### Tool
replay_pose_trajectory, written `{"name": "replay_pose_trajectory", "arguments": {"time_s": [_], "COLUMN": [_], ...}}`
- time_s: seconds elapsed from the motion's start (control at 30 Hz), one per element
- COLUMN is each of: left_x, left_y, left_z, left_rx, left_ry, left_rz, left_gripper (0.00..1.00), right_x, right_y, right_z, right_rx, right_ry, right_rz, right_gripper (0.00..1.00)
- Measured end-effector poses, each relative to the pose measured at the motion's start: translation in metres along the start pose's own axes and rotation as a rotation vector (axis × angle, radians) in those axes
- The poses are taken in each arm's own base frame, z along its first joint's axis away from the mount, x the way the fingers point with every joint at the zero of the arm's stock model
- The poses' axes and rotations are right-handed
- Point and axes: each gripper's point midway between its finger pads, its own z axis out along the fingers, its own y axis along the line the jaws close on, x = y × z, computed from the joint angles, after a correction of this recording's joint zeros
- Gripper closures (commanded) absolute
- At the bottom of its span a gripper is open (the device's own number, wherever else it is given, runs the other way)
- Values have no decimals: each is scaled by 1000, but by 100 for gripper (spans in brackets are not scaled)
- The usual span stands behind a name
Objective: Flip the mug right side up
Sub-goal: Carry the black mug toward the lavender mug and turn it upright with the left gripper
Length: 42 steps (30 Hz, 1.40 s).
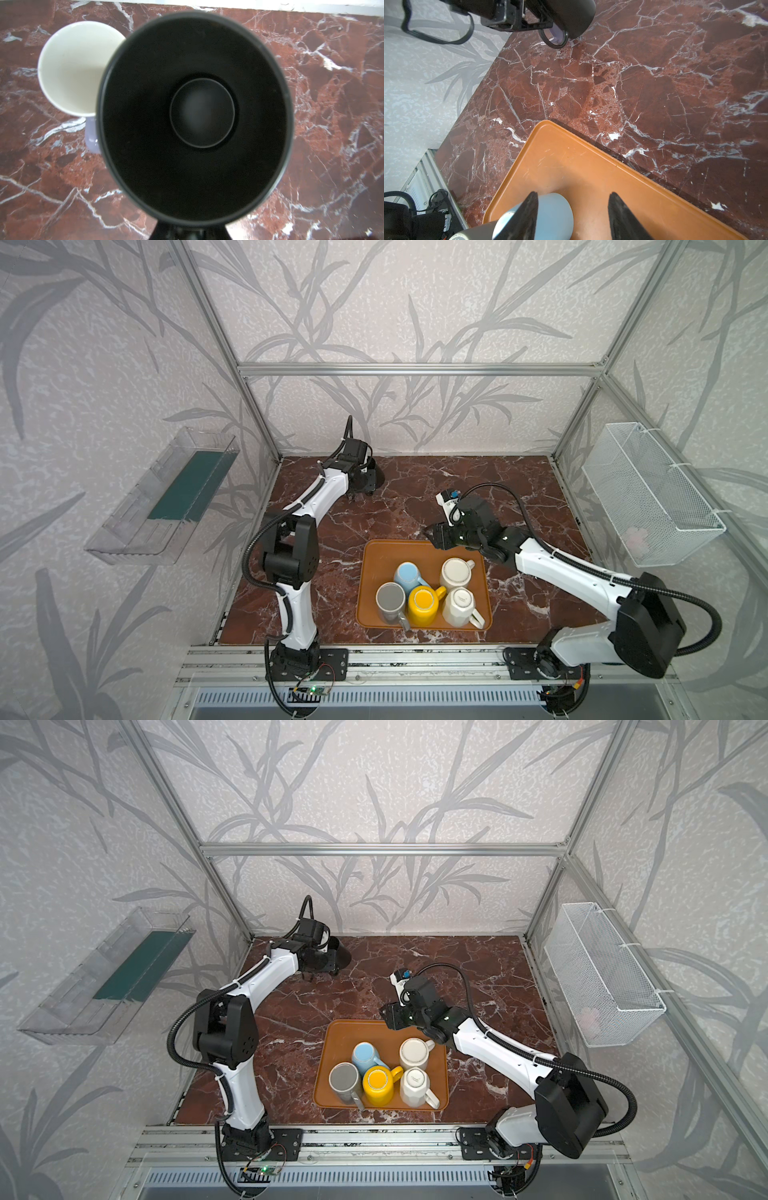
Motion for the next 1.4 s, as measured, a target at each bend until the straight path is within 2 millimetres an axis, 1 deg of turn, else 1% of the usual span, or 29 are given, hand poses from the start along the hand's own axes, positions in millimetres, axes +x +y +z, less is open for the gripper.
{"name": "replay_pose_trajectory", "arguments": {"time_s": [0.17,0.4,0.7,0.9,1.2,1.3,1.4], "left_x": [-3,-8,-17,-13,-8,-4,-5], "left_y": [7,12,14,15,16,16,15], "left_z": [18,34,40,43,54,54,53], "left_rx": [-51,-93,-117,-123,-129,-131,-132], "left_ry": [26,54,76,114,155,169,172], "left_rz": [30,71,98,117,142,148,151], "left_gripper": [100,100,100,100,100,100,100], "right_x": [0,0,1,4,6,7,7], "right_y": [1,4,10,13,14,15,15], "right_z": [-6,-13,-16,-16,-15,-15,-15], "right_rx": [7,9,5,7,8,6,7], "right_ry": [-2,-8,-12,-2,3,4,4], "right_rz": [-1,-10,-24,-30,-33,-35,-36], "right_gripper": [45,45,45,45,45,45,45]}}
